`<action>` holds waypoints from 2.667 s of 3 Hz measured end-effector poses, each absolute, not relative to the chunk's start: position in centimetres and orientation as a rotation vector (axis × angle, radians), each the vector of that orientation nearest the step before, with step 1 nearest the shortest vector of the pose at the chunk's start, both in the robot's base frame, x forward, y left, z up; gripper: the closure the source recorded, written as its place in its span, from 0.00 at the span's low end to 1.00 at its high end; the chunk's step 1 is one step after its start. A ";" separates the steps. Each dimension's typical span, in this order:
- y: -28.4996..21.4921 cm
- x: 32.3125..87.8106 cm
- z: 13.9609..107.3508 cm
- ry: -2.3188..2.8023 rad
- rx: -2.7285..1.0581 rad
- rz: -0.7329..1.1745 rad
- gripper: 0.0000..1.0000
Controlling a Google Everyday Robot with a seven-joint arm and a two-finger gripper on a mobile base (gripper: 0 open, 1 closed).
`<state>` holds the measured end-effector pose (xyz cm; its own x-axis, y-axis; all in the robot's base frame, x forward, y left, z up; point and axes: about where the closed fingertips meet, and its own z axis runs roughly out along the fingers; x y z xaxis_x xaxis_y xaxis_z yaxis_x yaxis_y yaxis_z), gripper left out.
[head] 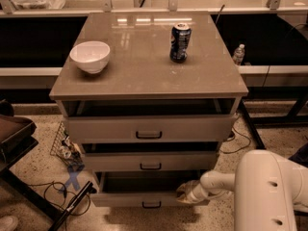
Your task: Open bottom drawer
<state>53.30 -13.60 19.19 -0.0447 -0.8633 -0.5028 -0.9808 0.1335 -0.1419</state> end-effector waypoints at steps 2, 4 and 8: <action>-13.3 53.1 19.0 1.946 -1.770 0.337 0.00; -13.2 53.0 18.9 1.946 -1.771 0.342 0.18; -15.9 44.3 17.0 2.195 -1.823 0.364 1.00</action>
Offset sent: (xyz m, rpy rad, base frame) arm -0.0009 0.0013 -0.0009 0.0012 0.0019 0.0014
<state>44.27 -15.86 16.98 -0.1756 -0.9172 -0.3577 -0.9835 0.1792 0.0233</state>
